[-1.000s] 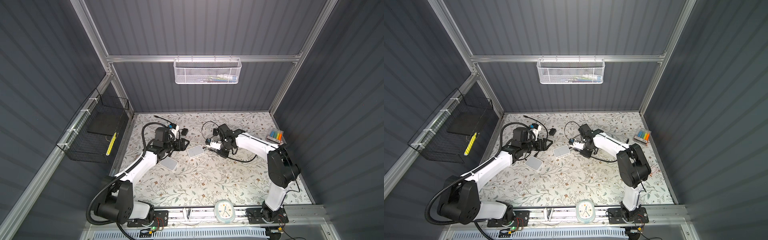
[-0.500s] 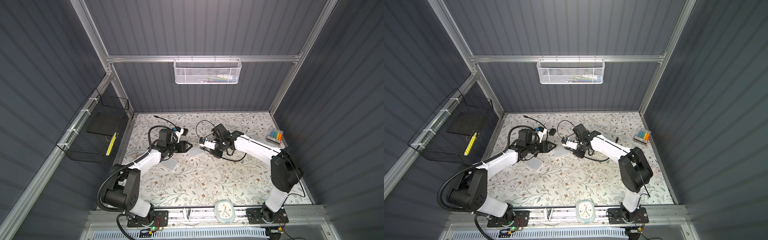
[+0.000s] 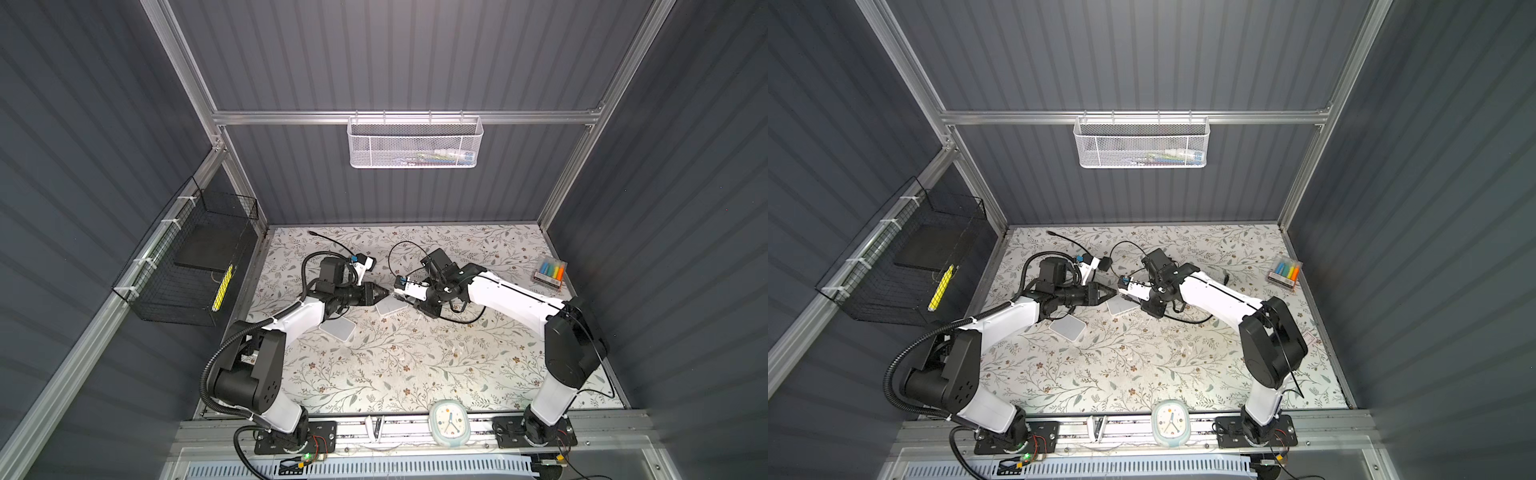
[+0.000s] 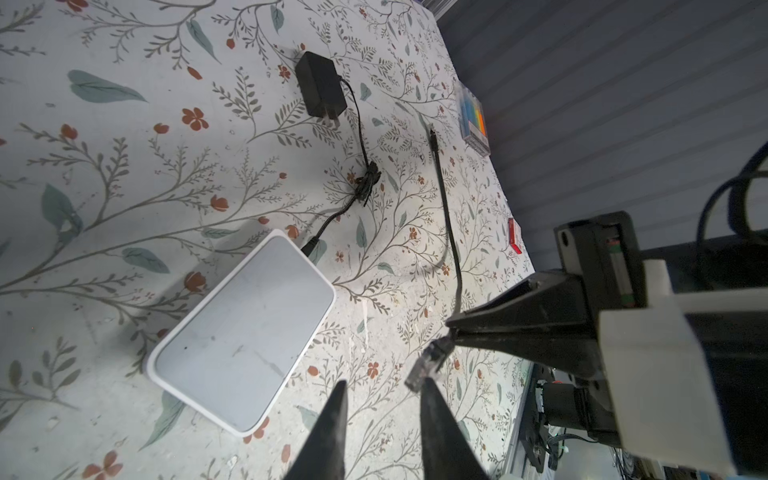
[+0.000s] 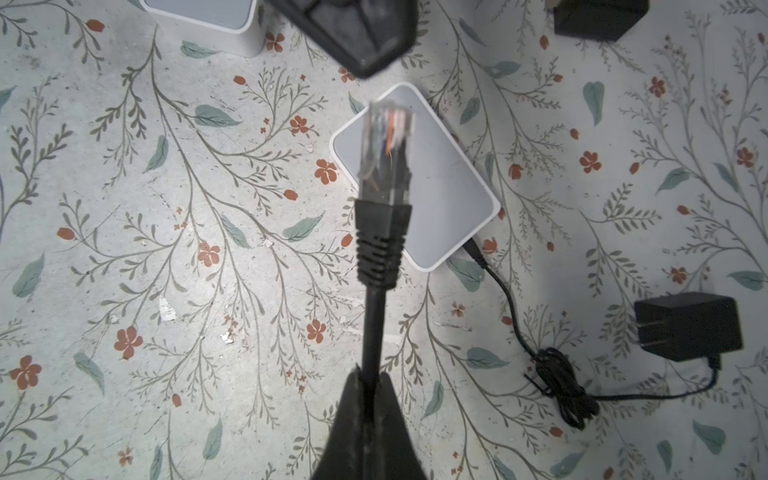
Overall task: Insert the plug into the switch port
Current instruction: 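Carry the ethernet plug toward the left gripper over the small router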
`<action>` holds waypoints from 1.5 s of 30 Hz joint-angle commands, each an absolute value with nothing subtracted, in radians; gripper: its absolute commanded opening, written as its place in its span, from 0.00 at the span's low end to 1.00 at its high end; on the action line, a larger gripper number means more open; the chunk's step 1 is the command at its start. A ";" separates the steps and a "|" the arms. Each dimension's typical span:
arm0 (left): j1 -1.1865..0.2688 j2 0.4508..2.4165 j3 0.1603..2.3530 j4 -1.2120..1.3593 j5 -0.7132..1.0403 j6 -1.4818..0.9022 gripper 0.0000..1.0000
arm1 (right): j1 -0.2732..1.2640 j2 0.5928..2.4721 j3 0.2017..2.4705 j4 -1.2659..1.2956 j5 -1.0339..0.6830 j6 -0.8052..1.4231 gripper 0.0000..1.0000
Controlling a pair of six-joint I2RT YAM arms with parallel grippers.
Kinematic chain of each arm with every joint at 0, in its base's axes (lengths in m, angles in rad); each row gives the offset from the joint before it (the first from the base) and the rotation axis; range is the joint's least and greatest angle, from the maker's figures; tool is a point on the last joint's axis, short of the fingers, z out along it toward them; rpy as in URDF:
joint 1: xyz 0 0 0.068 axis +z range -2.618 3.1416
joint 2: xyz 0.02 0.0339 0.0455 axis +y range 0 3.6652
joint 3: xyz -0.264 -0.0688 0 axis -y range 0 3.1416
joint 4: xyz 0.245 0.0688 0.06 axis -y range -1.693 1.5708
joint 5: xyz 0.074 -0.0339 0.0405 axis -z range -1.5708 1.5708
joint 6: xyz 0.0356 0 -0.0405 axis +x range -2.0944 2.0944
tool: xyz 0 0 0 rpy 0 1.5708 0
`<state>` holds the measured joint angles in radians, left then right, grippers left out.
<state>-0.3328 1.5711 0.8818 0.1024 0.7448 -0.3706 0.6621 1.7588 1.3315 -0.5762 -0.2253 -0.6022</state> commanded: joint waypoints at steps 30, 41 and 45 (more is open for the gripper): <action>-0.345 1.605 0.907 0.138 0.913 -0.348 0.17 | 0.678 1.764 1.379 -0.610 -0.290 -0.605 0.02; -0.348 1.624 0.909 0.137 0.935 -0.336 0.25 | 0.681 1.763 1.384 -0.614 -0.291 -0.603 0.01; -0.350 1.632 0.908 0.133 0.933 -0.329 0.33 | 0.683 1.758 1.388 -0.618 -0.290 -0.607 0.01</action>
